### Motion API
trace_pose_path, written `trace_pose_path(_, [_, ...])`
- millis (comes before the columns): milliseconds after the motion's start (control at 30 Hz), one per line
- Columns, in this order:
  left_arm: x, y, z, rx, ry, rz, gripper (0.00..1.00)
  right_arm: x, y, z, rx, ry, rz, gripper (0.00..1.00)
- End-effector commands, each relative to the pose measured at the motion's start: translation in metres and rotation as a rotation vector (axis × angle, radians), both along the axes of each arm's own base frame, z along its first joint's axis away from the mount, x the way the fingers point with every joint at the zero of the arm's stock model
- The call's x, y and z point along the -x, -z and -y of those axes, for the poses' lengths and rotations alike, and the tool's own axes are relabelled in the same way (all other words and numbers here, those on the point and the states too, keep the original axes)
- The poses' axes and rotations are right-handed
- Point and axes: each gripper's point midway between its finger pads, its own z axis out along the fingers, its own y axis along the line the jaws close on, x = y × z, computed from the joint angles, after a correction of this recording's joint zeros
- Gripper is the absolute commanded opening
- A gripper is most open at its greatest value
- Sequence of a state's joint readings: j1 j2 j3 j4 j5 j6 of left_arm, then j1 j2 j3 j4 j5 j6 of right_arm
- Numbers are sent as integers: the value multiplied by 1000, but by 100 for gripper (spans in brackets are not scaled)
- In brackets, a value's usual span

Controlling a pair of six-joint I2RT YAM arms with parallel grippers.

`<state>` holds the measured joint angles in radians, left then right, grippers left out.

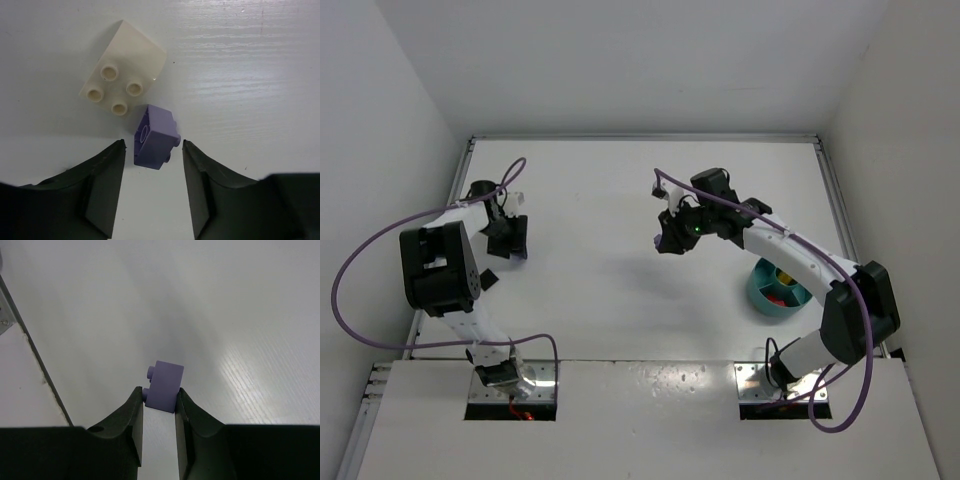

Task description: Sort the legos into containers by color

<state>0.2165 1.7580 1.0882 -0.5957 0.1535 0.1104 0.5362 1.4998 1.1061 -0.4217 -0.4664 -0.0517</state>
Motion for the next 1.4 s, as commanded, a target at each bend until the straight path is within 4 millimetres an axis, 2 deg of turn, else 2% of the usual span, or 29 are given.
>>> trace_pose_path(0, [-10,-8,4,14,-6,34,53,-8,-24,-7,-51,-8,46,3])
trace_pose_path(167, [-12,-14,7,26,11,59,37,-9,-26,-3,-51,1,46,3])
trace_pose_path(267, [-5,-23,8,18,35,54,26,-14,-27,5,-27,39,62,3])
trace_pose_path(300, [0,-24,10,27,49,48,26,-13,-29,9,-28,55,52,3])
trace_pose_path(400, [10,-39,17,39,106,80,20,-7,-17,34,35,100,-30,2])
trace_pose_path(433, [9,-47,20,47,128,111,18,-10,-12,50,62,140,-52,2])
trace_pose_path(467, [15,-55,24,54,162,126,17,-4,-8,61,96,142,-87,2])
trace_pose_path(500, [16,-62,34,87,199,148,17,-5,-8,71,109,155,-98,2])
trace_pose_path(533, [18,-66,39,108,225,160,15,-8,-5,89,133,199,-114,2])
trace_pose_path(600, [21,-82,60,158,327,183,14,-9,-14,109,169,222,-128,0])
trace_pose_path(633, [21,-90,68,173,365,198,14,-13,-19,127,181,257,-136,0])
trace_pose_path(667, [22,-94,76,186,396,201,12,-8,-31,136,186,236,-147,0])
trace_pose_path(700, [22,-103,92,212,461,208,12,-8,-36,146,196,245,-146,0])
trace_pose_path(767, [21,-115,109,226,514,233,11,-15,-52,171,194,292,-130,0])
trace_pose_path(800, [24,-118,124,239,571,232,11,-8,-58,183,222,290,-130,0])
trace_pose_path(833, [22,-127,134,249,600,249,11,-11,-70,200,240,333,-102,0])
trace_pose_path(867, [21,-130,140,249,623,257,11,-9,-74,207,247,340,-104,0])
trace_pose_path(933, [24,-136,172,293,706,250,10,11,-80,233,306,343,-137,0])
trace_pose_path(967, [23,-140,174,303,712,262,10,11,-80,241,313,369,-140,0])
trace_pose_path(1033, [25,-145,197,338,759,256,10,30,-81,264,370,392,-164,0])
trace_pose_path(1100, [33,-145,218,371,810,239,10,45,-70,281,415,406,-208,0])
trace_pose_path(1200, [33,-153,244,393,868,267,10,66,-60,316,515,484,-244,0])
trace_pose_path(1300, [37,-148,263,418,898,252,10,87,-50,337,573,524,-285,0])
trace_pose_path(1367, [40,-148,276,436,930,257,10,101,-39,344,595,503,-308,0])
